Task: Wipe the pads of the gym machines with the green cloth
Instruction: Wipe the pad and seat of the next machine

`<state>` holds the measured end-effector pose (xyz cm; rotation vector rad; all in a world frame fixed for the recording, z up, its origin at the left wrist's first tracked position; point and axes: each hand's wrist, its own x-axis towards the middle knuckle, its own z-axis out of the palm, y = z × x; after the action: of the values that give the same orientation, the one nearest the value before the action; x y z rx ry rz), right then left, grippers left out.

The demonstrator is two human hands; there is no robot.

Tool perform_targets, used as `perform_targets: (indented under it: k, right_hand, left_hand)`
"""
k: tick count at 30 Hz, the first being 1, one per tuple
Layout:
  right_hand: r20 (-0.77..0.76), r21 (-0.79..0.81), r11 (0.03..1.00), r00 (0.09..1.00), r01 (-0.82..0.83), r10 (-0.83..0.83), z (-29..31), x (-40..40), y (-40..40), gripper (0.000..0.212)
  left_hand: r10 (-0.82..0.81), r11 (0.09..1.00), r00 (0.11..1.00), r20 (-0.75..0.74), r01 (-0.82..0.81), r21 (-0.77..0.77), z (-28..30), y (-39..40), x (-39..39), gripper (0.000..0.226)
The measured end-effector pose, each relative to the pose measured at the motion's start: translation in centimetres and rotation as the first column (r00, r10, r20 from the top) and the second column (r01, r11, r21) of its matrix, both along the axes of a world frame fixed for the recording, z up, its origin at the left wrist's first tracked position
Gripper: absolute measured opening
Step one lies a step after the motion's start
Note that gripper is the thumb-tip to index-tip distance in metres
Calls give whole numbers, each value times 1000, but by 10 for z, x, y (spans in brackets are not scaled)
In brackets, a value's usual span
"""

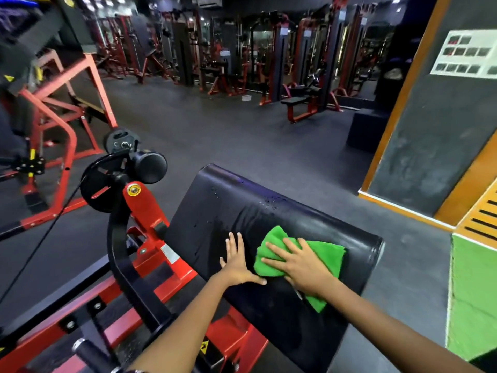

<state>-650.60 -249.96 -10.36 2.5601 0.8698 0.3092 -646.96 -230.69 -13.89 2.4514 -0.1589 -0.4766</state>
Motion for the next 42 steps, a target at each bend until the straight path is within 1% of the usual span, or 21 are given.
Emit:
perform_targets:
  k: [2,3,5,7,9,11,13,15,17,19,21,23,25,27,29,31,34,36,38,40,42]
  right_hand:
    - [56,43,996,995,83,-85,19,7,-21,80]
    - [79,93,979,979,180,-187,30,15,-25,80]
    - [78,219,910,923,353,-377,49,31,-25,73]
    - [60,247,877,897,412,-438,50,36,-13,66]
    - [53,172,927,937,332,-345,32,29,-1,68]
    - [10,76,986,989,148,-149,5,5,2,71]
    - [-57,-22,999,997,-49,48,-13,-25,-8,69]
    - [-102,-65,986,984,-151,144,-11,-42,-23,68]
    - [-39,-43,995,995,-91,89,0,-34,-36,73]
    - [21,63,991,992,121,-123,17,-10,-34,77]
    - [13,179,941,955,288,-295,26,7,-14,75]
    - [11,163,948,961,273,-278,13,9,6,74]
    - [23,51,993,994,107,-108,-2,0,8,77]
    - [2,21,1000,1000,-1,1,3,-2,-9,79]
    - [-9,86,989,993,118,-117,20,12,-23,80]
    - [-6,199,934,954,296,-301,37,34,-21,75]
    - [-14,258,881,913,397,-407,51,65,0,63]
    - [-8,239,917,945,320,-328,50,74,8,59]
    - [-3,148,983,994,107,-108,48,71,-6,56]
    - [-23,81,995,997,-66,68,51,71,-27,55]
    - [-82,191,982,997,1,15,64,85,-39,53]
  left_hand:
    - [-49,998,999,-18,50,48,-2,5,0,149]
    - [-64,996,998,-28,66,68,-2,8,1,150]
    - [-79,992,996,-50,84,98,0,9,3,149]
    - [-78,990,995,-63,85,113,-1,7,4,149]
    - [-69,989,995,-67,77,129,-1,6,4,150]
    - [-69,987,995,-66,78,143,-2,5,5,150]
    - [-77,987,995,-70,86,136,-3,4,5,149]
    - [-86,988,993,-76,94,119,-3,8,6,146]
    - [-97,991,991,-91,104,79,-3,15,9,140]
    - [-87,996,992,-90,89,19,-4,18,11,133]
    - [-36,999,997,-64,34,-36,-7,15,8,127]
    - [38,996,999,-18,-40,-82,-10,6,4,124]
    - [82,990,997,14,-80,-112,-12,2,1,122]
    - [92,987,996,16,-89,-130,-14,4,2,119]
    - [97,985,995,31,-91,-147,-18,7,4,117]
    - [115,979,992,50,-105,-173,-21,6,5,116]
    - [137,977,986,93,-119,-176,-26,3,6,114]
    - [137,979,985,104,-119,-168,-26,2,6,113]
    - [137,980,985,108,-119,-161,-27,1,6,113]
    - [134,981,984,113,-115,-159,-27,1,5,112]
    - [141,978,984,108,-121,-169,-27,2,5,111]
